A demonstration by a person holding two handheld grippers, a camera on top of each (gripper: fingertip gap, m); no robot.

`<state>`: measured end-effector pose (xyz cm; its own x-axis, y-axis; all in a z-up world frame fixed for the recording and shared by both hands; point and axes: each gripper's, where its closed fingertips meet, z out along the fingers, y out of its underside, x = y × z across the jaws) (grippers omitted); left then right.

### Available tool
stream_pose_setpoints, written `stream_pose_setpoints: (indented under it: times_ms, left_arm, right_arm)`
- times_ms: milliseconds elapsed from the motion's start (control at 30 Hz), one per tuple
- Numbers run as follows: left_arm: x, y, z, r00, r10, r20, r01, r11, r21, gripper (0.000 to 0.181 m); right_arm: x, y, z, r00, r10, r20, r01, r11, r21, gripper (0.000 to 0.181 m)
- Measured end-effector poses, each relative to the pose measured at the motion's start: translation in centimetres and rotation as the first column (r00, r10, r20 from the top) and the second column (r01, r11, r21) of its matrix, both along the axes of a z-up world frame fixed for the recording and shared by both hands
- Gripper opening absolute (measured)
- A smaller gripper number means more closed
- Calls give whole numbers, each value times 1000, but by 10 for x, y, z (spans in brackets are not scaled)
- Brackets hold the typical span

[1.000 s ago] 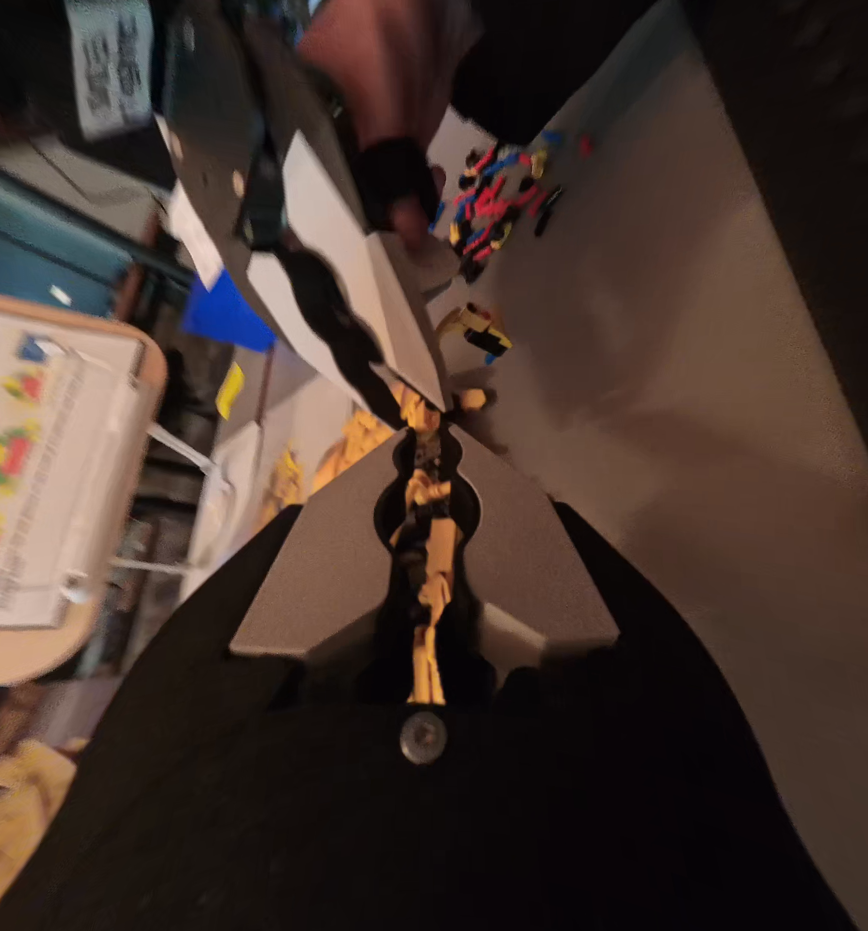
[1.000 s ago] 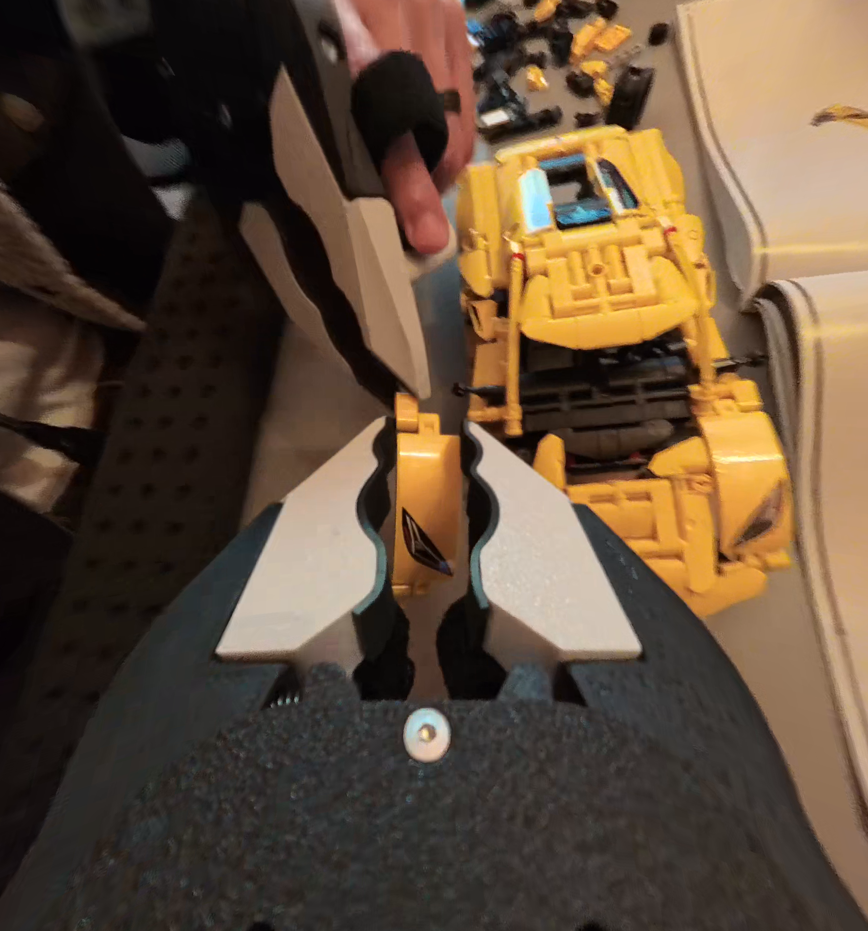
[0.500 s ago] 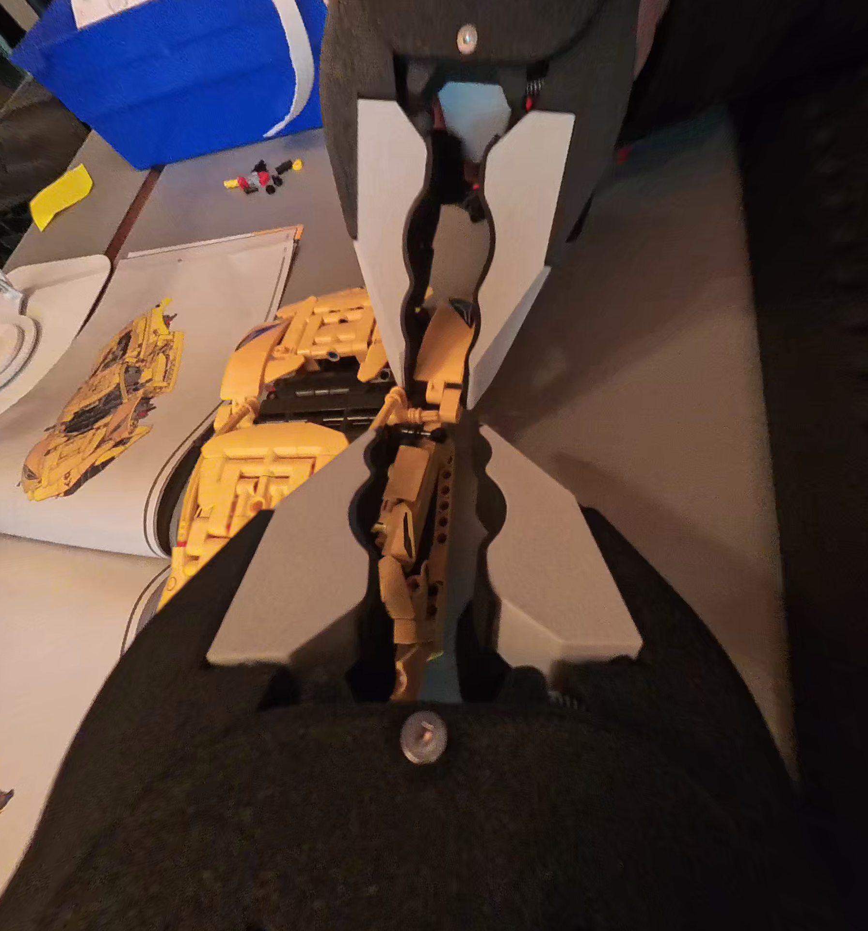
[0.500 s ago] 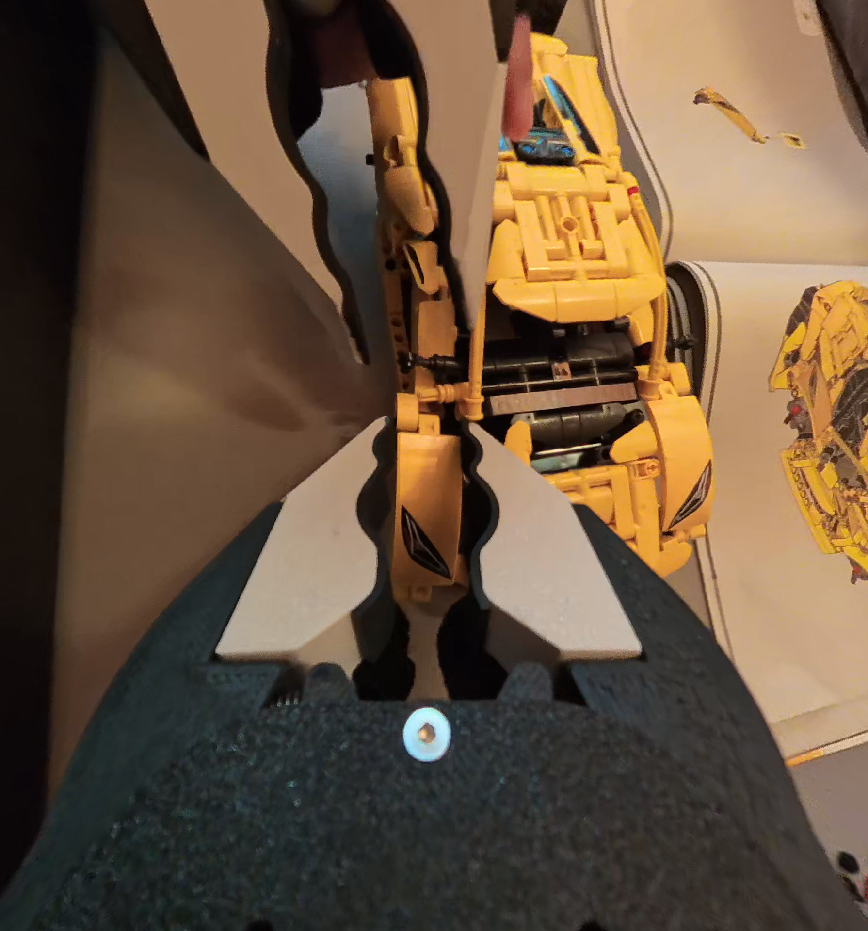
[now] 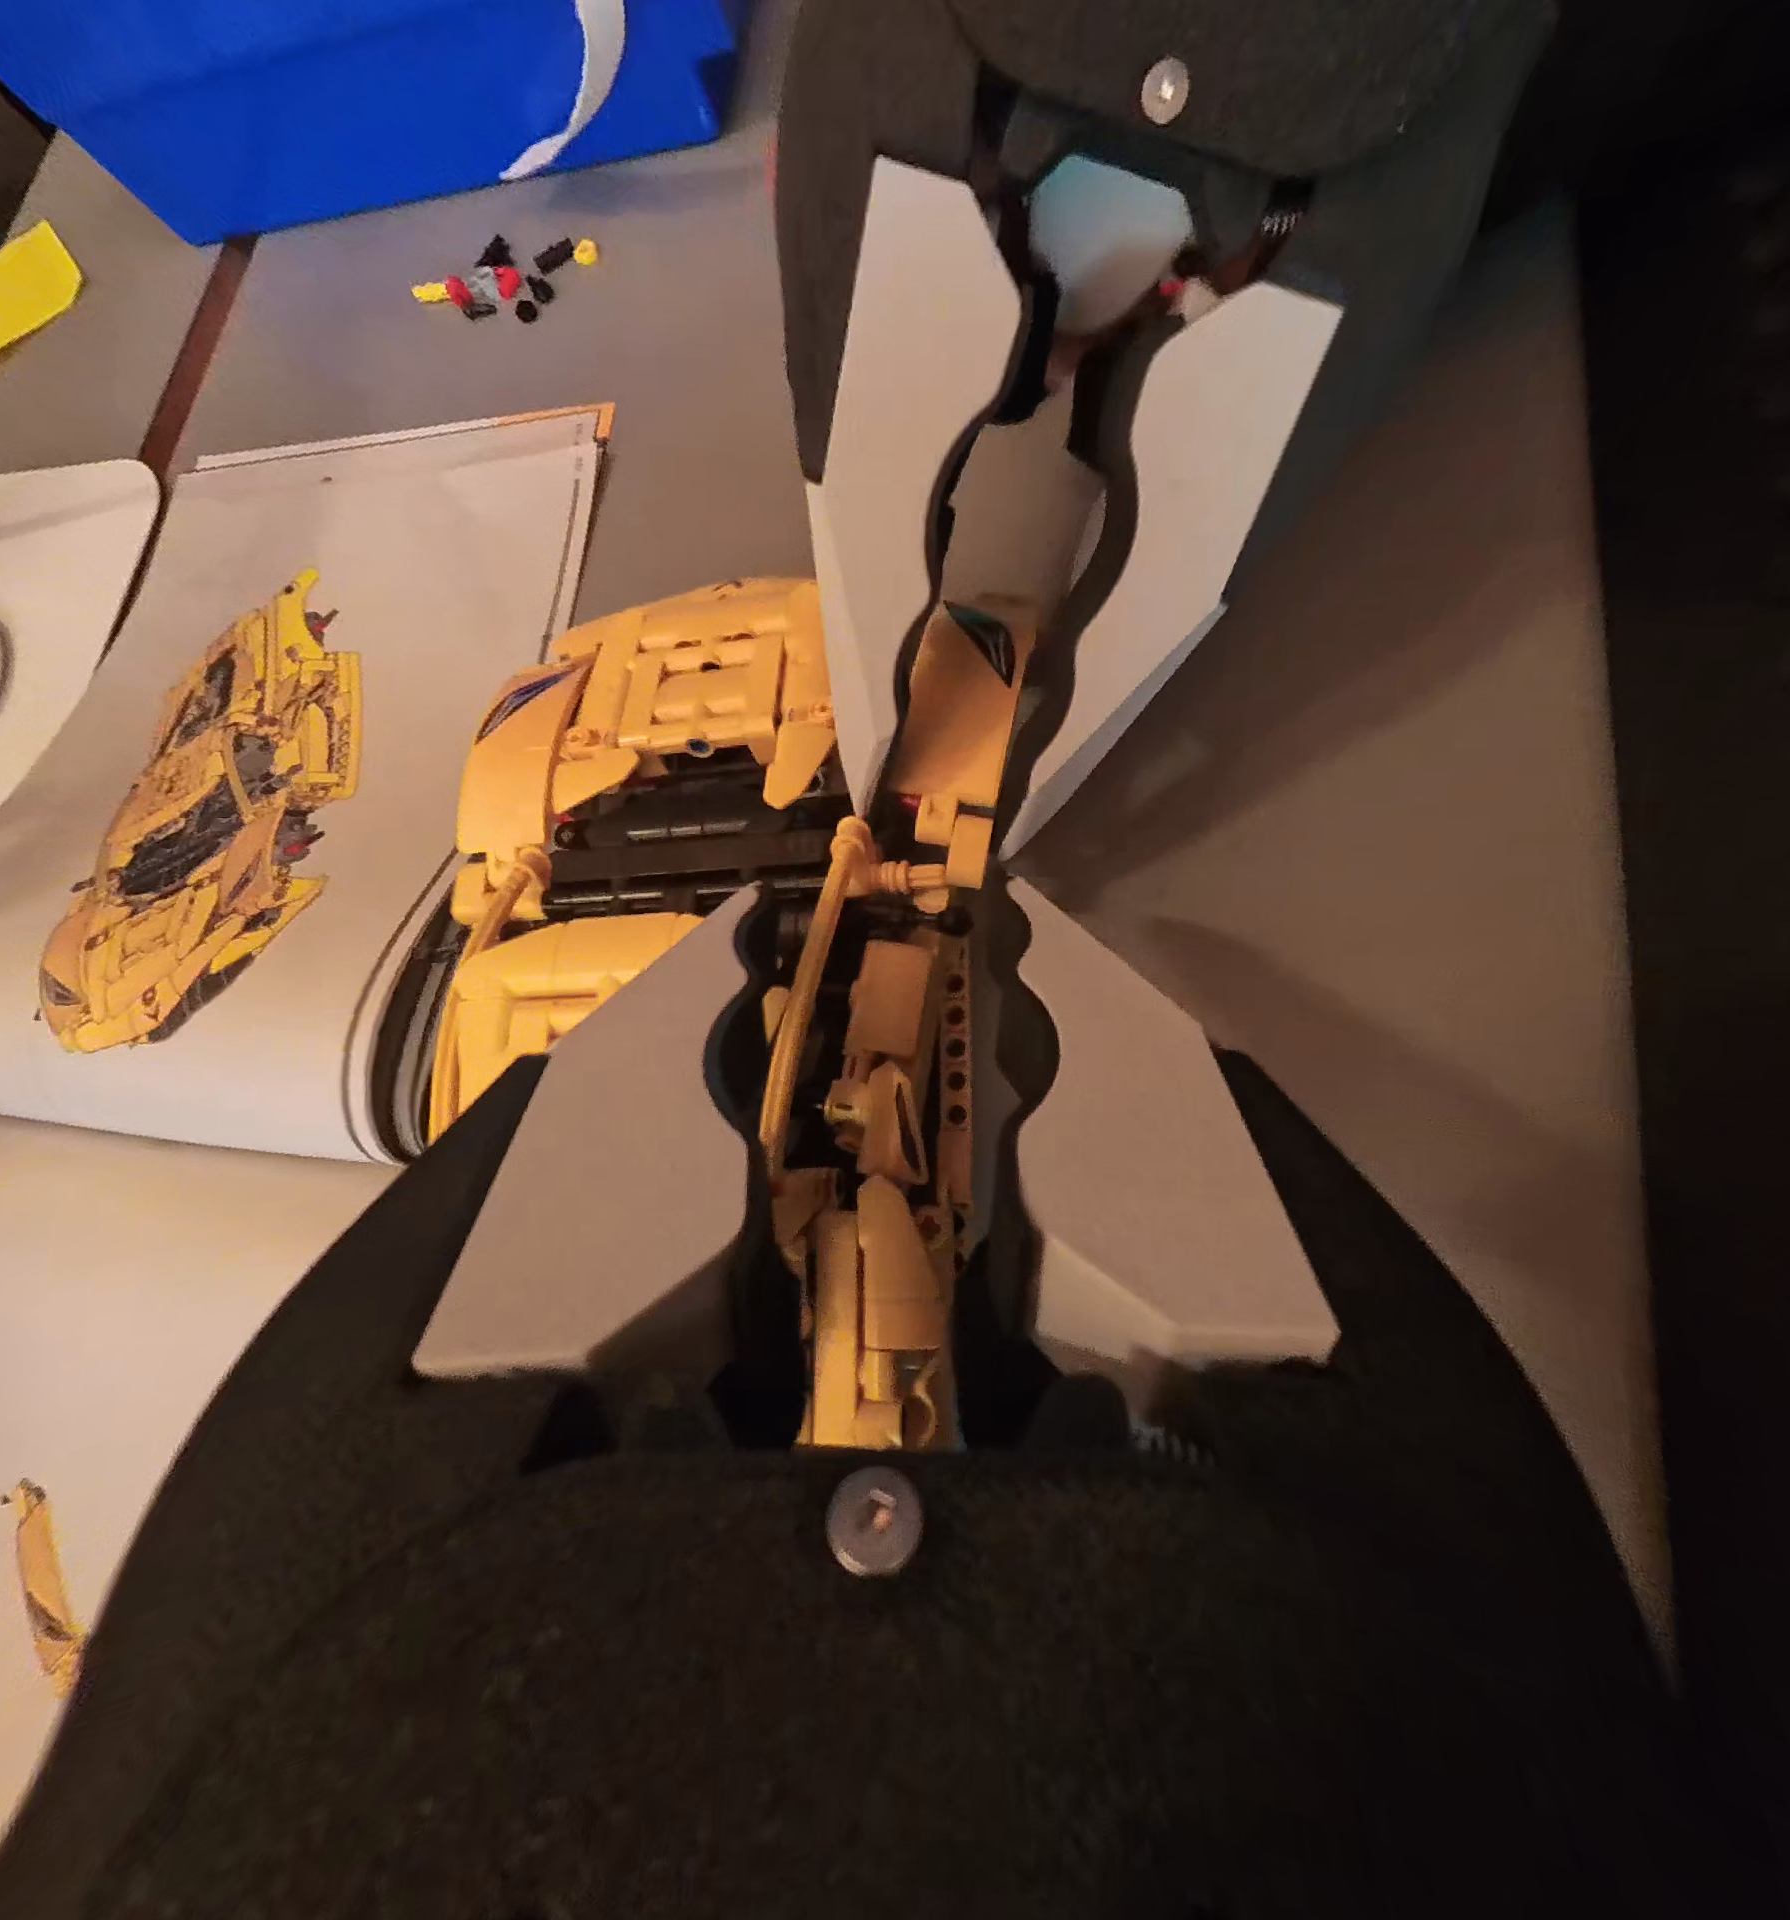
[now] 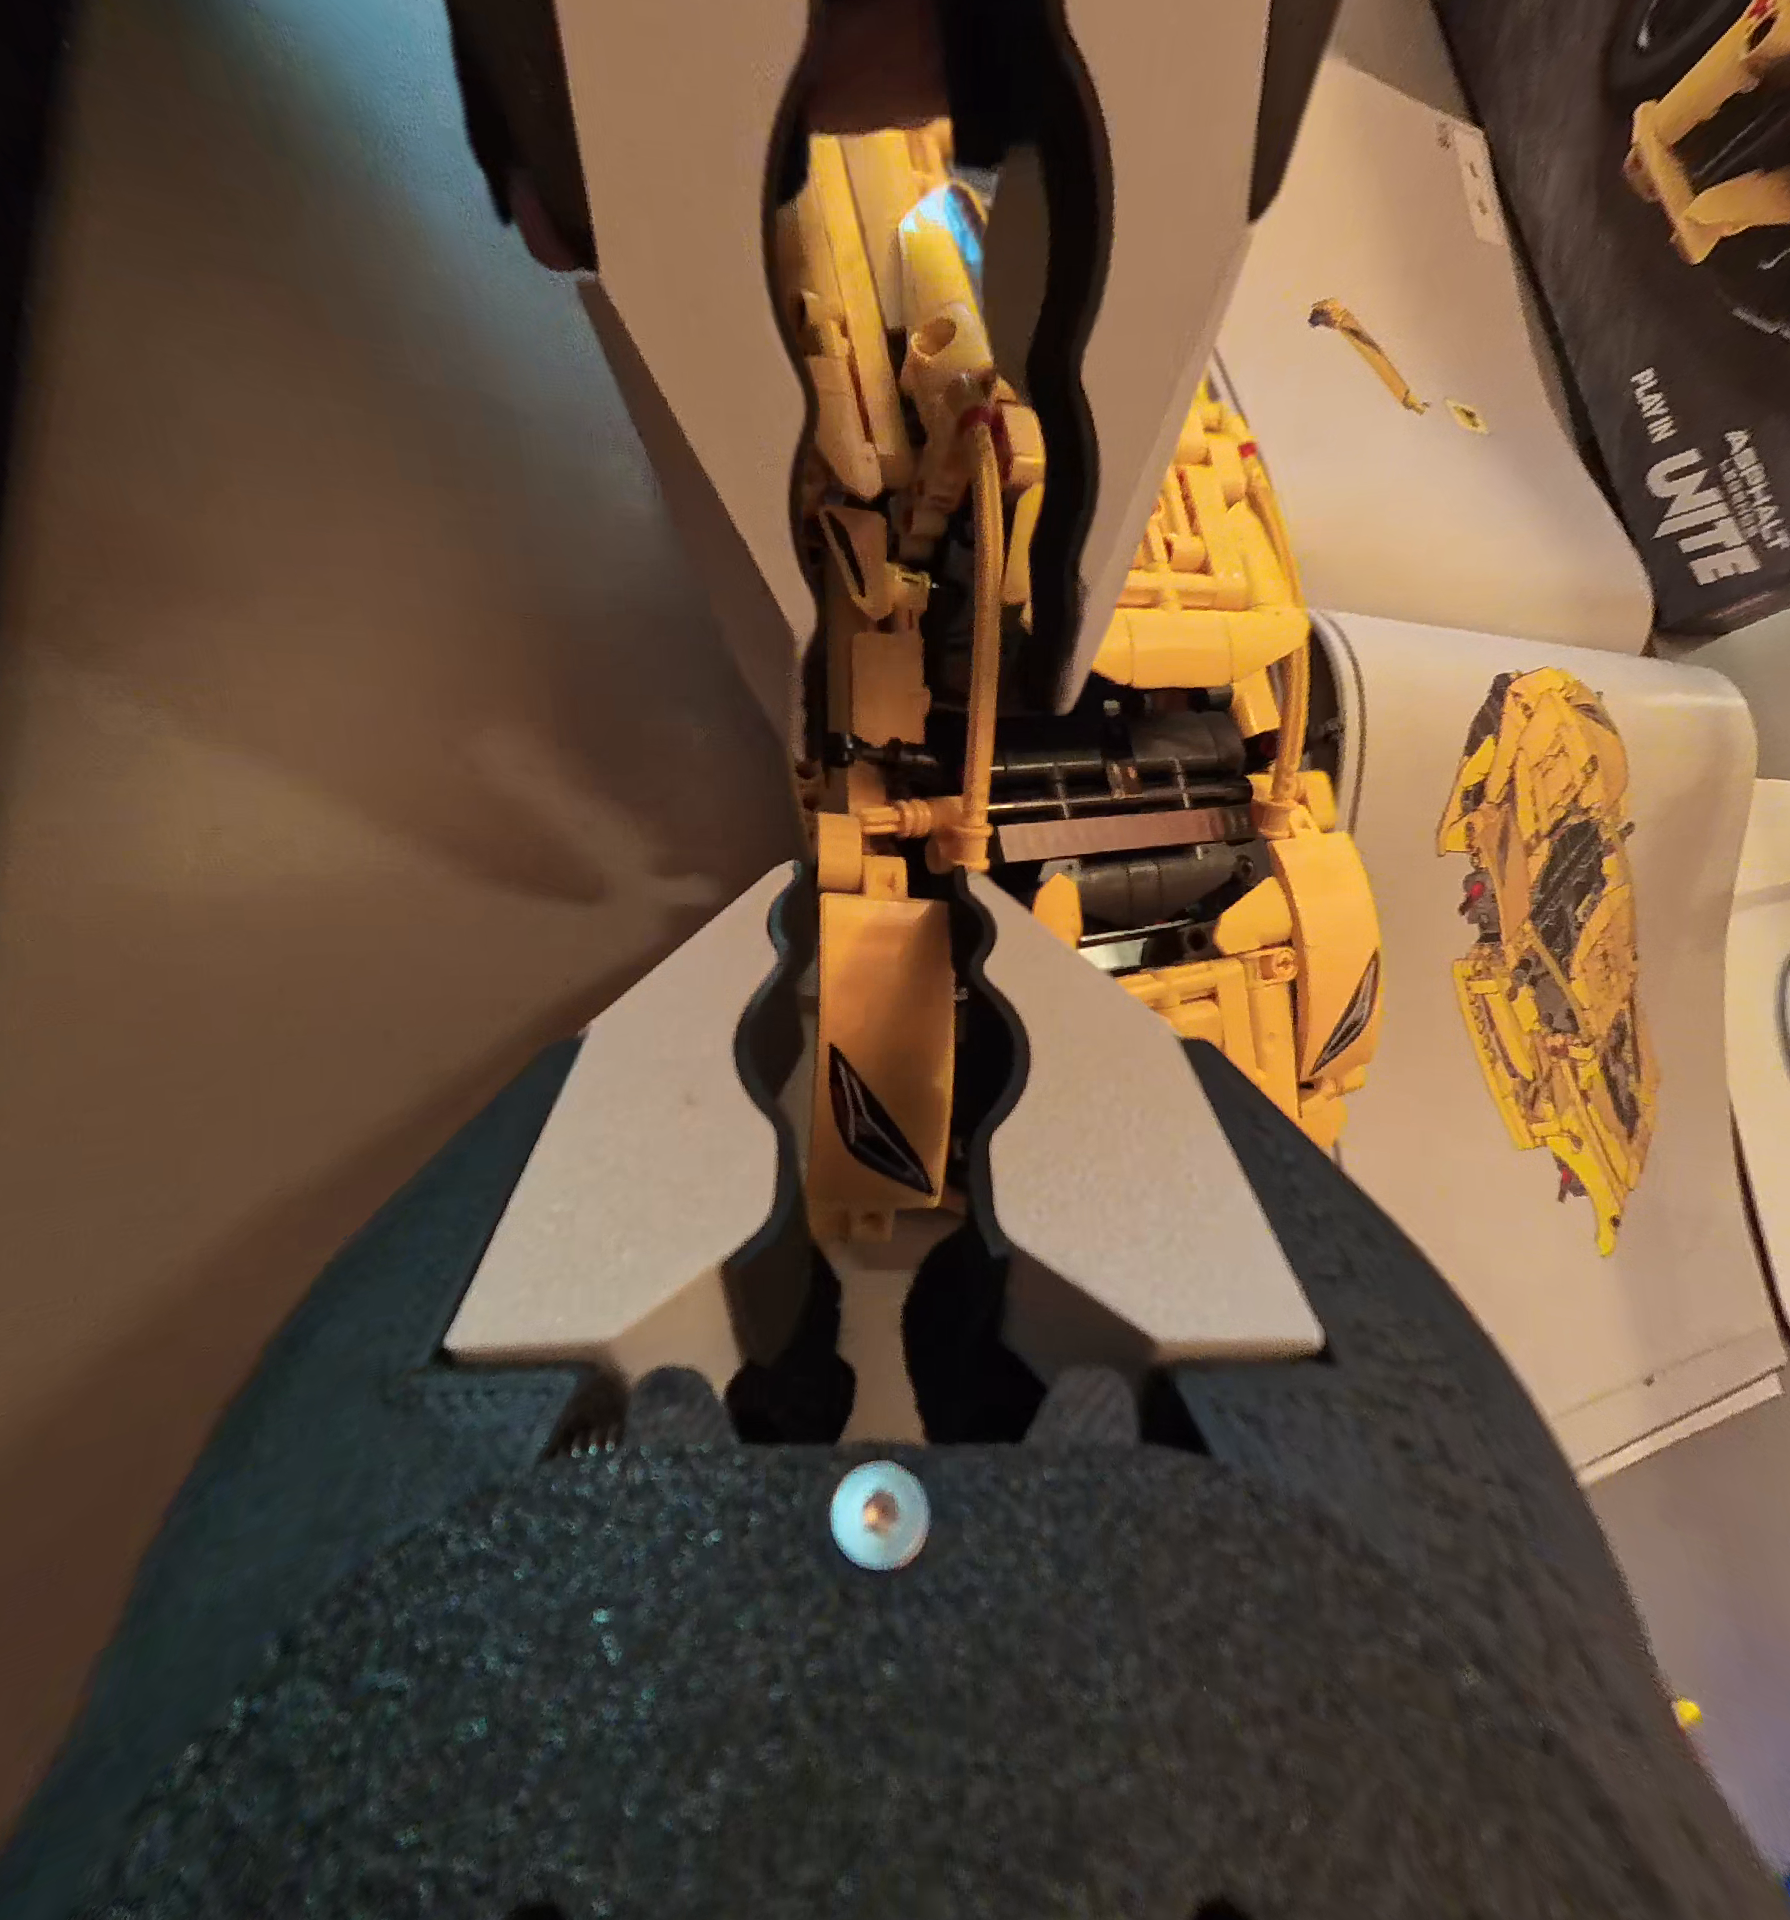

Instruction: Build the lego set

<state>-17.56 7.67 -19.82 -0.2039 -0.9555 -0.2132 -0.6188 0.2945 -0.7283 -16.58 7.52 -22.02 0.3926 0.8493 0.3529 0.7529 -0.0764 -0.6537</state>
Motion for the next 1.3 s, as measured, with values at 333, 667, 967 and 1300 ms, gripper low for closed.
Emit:
stream_pose_setpoints:
  times_ms: [333,667,967,1300]
  left_arm:
    - [-1,1,1,1000,-12,-19,11,1000,-14,36]
    - [-20,67,32,997,7,-76,-19,987,-160,64]
    - [-19,56,-9,946,-87,-311,18,975,-220,89]
    - [-18,56,-21,930,-82,-357,17,983,-182,81]
  right_arm:
    - [-1,2,2,1000,18,-7,-17,997,79,24]
    - [-2,4,3,1000,7,-21,-6,998,69,24]
    - [3,7,2,1000,-12,-12,13,997,76,24]
    - [7,9,2,1000,20,7,-20,998,65,25]
